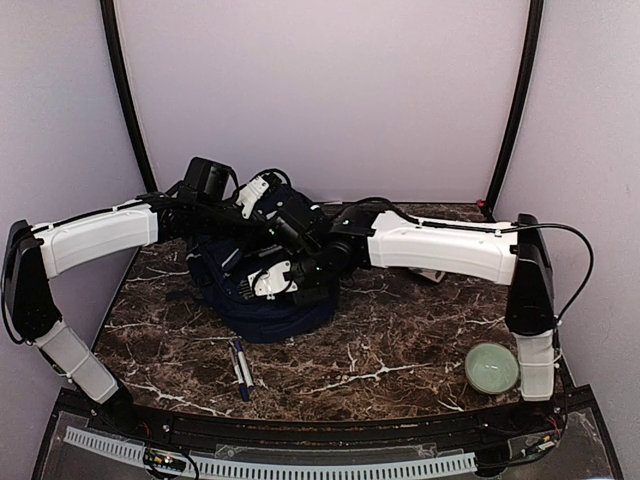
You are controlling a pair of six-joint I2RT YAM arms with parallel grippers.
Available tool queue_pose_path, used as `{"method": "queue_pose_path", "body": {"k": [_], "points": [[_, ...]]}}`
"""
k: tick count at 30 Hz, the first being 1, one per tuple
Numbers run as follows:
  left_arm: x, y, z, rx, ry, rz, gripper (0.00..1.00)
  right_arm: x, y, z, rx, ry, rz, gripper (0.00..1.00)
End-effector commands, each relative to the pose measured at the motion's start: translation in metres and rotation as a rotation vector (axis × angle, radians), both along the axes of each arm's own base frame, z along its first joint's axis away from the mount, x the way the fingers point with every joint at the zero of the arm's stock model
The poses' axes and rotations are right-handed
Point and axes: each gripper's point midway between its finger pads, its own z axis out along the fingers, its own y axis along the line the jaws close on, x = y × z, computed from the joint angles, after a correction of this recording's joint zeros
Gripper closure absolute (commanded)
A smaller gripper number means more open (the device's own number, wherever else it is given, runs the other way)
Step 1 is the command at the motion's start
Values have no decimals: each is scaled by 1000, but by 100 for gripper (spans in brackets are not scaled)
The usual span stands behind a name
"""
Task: Pack the student bag
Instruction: Place the pen in the upper front pocket of the bag.
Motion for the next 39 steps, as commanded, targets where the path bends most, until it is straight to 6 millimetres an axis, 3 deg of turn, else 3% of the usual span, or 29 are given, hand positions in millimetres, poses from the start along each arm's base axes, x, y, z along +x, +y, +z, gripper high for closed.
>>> {"method": "queue_pose_path", "body": {"k": [1,9,22,25,27,31,32,39], "points": [[-4,-11,52,-119,-112,-45,100,58,13,23,51,-238,-56,85],[-6,-12,56,-131,-113,-52,100,108,24,18,92,-441,-107,83],[-6,-11,58,-131,-118,-49,100,138,38,3,192,-573,-149,78],[-6,-11,60,-130,-123,-48,100,137,36,11,213,-583,-153,78],[-6,-10,59,-128,-124,-47,100,136,32,18,184,-606,-138,57],[-5,-10,59,-126,-127,-44,100,129,25,27,144,-585,-124,57],[-5,-9,59,-123,-127,-42,100,121,28,26,193,-511,-142,52],[-3,-6,57,-106,-139,-26,100,84,21,34,201,-359,-156,51]]}}
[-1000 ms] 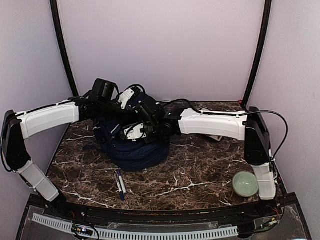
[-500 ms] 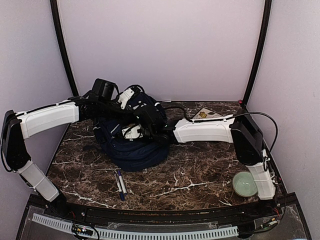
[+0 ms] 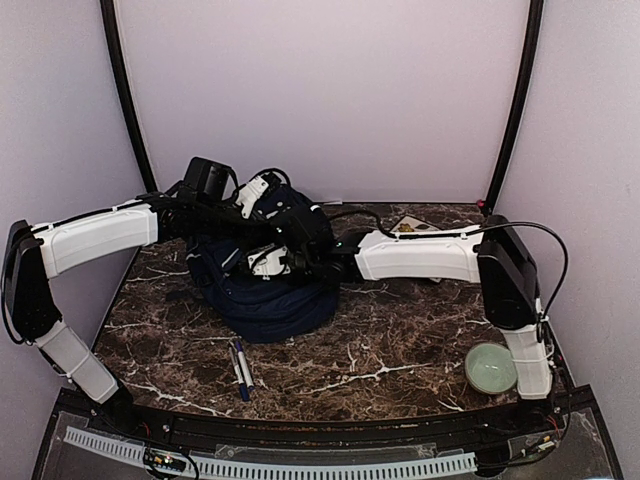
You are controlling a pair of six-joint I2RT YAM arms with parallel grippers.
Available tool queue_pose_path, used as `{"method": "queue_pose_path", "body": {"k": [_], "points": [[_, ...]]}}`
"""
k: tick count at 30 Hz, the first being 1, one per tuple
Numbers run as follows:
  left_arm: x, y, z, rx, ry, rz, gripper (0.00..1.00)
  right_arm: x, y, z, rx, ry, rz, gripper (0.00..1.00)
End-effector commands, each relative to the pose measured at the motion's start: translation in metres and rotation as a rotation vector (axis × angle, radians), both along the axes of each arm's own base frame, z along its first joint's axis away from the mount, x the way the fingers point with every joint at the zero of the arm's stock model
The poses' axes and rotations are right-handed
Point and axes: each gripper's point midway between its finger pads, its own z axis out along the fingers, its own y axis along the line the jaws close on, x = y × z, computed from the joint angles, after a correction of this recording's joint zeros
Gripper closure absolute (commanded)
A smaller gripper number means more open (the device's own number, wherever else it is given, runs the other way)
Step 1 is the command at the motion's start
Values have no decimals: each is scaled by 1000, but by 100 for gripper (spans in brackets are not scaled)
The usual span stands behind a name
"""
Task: Pack the student bag
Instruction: Place the pen in the upper front pocket of the bag, then move the pen to the center of the board.
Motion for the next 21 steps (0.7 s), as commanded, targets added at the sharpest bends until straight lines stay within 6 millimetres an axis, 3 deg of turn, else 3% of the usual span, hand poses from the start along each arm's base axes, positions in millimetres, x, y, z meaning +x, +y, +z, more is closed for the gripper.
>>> {"method": "queue_pose_path", "body": {"k": [1,4,12,17,21], "points": [[-3,-7,57,-102,-142,-31,100,-35,-4,35,65,100,-8,51],[-3,-7,55,-99,-140,-30,100,-71,-3,37,56,202,34,51],[-3,-9,54,-106,-131,-40,100,-156,12,-7,75,648,110,53],[-3,-9,53,-104,-129,-39,100,-190,25,-37,93,870,86,54],[-3,-10,51,-102,-122,-41,100,-201,35,-59,91,985,57,56]]}}
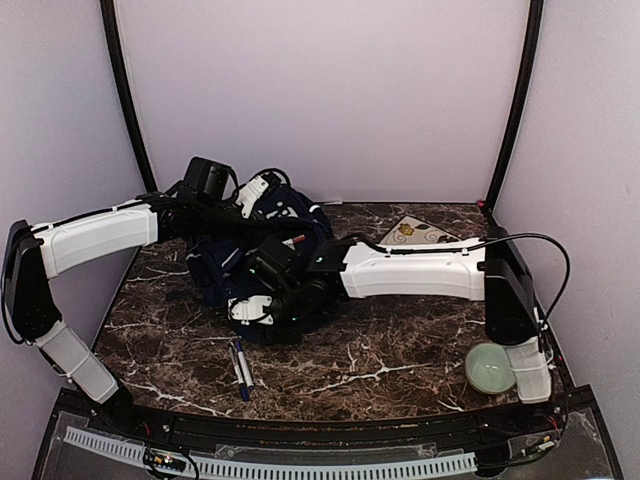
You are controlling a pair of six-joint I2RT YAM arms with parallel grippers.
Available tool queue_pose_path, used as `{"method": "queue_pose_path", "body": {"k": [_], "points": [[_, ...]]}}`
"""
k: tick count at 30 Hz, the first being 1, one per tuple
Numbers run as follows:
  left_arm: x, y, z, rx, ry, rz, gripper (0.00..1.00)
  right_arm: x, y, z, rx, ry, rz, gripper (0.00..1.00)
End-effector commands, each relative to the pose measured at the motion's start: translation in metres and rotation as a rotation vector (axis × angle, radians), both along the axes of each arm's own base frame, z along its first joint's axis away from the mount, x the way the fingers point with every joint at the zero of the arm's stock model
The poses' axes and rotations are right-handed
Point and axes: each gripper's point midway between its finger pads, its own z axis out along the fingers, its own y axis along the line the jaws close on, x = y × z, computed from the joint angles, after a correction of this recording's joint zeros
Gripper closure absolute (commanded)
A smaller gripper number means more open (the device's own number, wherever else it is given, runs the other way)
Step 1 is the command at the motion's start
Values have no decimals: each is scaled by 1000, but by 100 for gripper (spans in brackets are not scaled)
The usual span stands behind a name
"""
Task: Pack the student bag
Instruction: Move the pen to the center of the board.
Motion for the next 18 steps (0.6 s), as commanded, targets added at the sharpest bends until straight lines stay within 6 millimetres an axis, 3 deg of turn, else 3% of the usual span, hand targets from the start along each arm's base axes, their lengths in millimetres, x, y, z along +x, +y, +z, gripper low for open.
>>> {"method": "queue_pose_path", "body": {"k": [1,8,18], "points": [[-3,-10,50,-103,-117,-43,100,-27,14,-25,-8,219,-34,57],[-3,-11,48,-102,-114,-47,100,-35,35,-40,25,307,-34,57],[-3,-12,45,-100,-106,-49,100,-36,50,-62,47,368,-67,45]]}}
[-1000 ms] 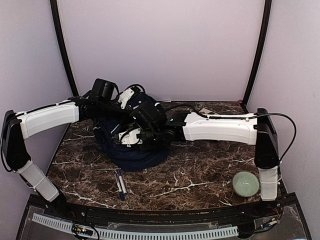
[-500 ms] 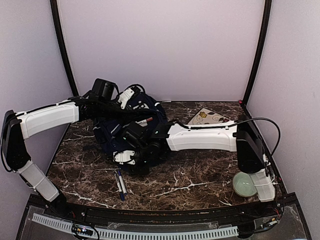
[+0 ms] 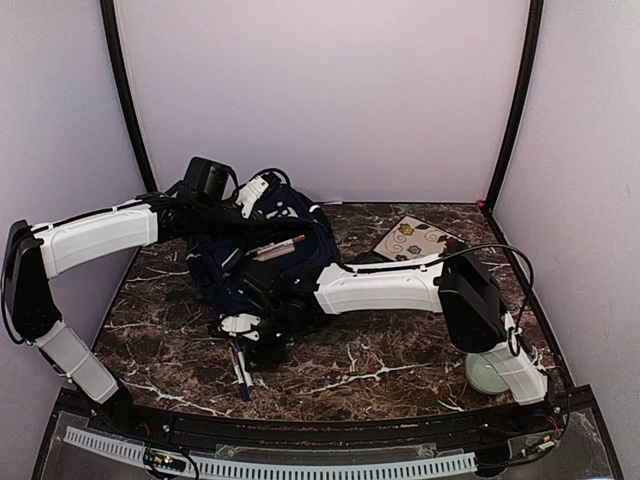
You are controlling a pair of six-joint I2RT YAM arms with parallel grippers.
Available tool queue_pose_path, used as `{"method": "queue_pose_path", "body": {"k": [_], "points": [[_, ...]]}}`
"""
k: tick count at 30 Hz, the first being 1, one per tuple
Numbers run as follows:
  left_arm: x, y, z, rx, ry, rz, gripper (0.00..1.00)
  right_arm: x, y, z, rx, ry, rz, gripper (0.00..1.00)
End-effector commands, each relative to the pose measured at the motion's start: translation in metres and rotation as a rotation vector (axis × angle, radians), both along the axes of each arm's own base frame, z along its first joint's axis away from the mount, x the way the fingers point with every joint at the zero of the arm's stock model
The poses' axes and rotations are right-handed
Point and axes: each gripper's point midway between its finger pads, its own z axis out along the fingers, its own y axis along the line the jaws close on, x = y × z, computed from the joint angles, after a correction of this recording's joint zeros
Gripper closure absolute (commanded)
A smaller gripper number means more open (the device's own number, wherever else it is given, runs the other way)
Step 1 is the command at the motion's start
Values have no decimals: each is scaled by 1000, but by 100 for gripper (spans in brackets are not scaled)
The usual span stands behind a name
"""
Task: Pack the student bag
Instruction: Move the pen to the center of the board.
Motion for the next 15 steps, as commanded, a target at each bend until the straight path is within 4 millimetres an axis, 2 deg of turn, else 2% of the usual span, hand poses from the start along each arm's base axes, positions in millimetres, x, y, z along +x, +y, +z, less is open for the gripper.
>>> {"method": "queue_pose_path", "body": {"k": [1,7,11,15], "points": [[-3,-12,45,-101,-103,-49,100,-1,20,-1,48,32,-33,44],[-5,-14,47,-111,-98,-61,100,7,30,-8,51,33,-93,37],[-5,-14,49,-111,-104,-61,100,8,30,-12,50,45,-112,35],[-5,-13,50,-112,-106,-60,100,19,29,-22,29,-9,-145,35]]}}
